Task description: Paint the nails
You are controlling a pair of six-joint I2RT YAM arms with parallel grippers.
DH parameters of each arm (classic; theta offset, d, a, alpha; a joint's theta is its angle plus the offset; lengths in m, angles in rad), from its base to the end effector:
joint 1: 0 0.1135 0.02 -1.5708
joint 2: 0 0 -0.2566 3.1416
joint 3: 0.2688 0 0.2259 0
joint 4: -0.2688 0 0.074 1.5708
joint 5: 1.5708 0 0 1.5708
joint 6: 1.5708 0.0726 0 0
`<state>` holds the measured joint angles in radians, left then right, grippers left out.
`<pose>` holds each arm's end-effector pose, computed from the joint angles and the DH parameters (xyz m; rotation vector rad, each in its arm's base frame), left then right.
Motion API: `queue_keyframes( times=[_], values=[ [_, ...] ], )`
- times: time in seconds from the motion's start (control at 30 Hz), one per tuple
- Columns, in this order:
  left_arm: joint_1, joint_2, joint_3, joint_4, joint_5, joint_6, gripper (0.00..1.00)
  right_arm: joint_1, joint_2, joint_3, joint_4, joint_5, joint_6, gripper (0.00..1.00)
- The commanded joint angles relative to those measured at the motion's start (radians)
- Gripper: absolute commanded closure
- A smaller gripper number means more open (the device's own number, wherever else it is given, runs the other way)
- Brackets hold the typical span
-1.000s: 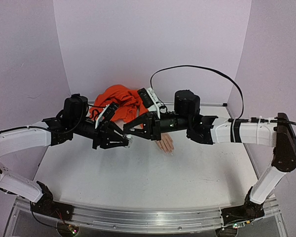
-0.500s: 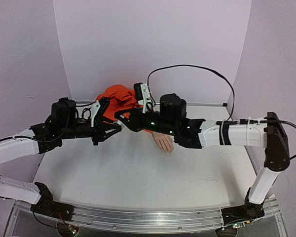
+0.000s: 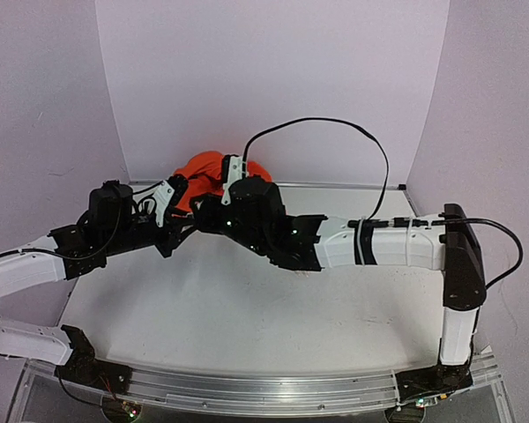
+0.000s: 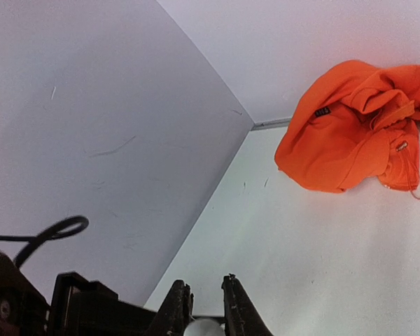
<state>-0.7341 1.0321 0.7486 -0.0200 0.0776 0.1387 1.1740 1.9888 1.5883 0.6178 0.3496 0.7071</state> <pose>0.1848 -0.1743 0.2867 0.8526 1.6998 -0.4802 0.2111 0.4395 0.3490 -0.0256 1.5005 1.3215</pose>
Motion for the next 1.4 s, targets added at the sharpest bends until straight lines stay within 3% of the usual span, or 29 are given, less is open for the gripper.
queue_keyframes(
  times=[0.0, 0.07, 0.2, 0.3, 0.43, 0.53, 0.7, 0.97, 1.17, 1.37],
  values=[
    [0.027, -0.003, 0.038, 0.141, 0.030, 0.001, 1.00, 0.017, -0.148, -0.103, -0.032, -0.219, -0.092, 0.64],
    [0.028, 0.012, 0.049, 0.136, 0.096, -0.007, 1.00, -0.035, -0.210, -0.182, -0.019, -0.306, -0.155, 0.48],
    [0.029, 0.058, 0.073, 0.126, 0.232, -0.021, 1.00, -0.133, -0.339, -0.361, 0.034, -0.518, -0.240, 0.27],
    [0.029, 0.091, 0.098, 0.123, 0.438, -0.021, 1.00, -0.190, -0.384, -0.434, 0.061, -0.700, -0.305, 0.22],
    [0.029, 0.145, 0.139, 0.126, 0.789, -0.033, 1.00, -0.203, -0.424, -0.480, 0.096, -0.924, -0.393, 0.22],
    [0.029, 0.193, 0.168, 0.124, 0.946, -0.057, 1.00, -0.203, -0.435, -0.486, 0.123, -1.021, -0.402, 0.30],
    [0.025, 0.236, 0.192, 0.123, 1.064, -0.078, 1.00, -0.204, -0.411, -0.464, 0.180, -1.114, -0.379, 0.49],
    [0.012, 0.240, 0.189, 0.123, 1.081, -0.076, 1.00, -0.203, -0.374, -0.413, 0.254, -1.182, -0.325, 0.57],
    [0.010, 0.234, 0.187, 0.124, 1.079, -0.073, 1.00, -0.203, -0.340, -0.387, 0.278, -1.227, -0.294, 0.69],
    [0.010, 0.223, 0.184, 0.125, 1.047, -0.070, 1.00, -0.203, -0.323, -0.382, 0.288, -1.217, -0.286, 0.94]
  ],
)
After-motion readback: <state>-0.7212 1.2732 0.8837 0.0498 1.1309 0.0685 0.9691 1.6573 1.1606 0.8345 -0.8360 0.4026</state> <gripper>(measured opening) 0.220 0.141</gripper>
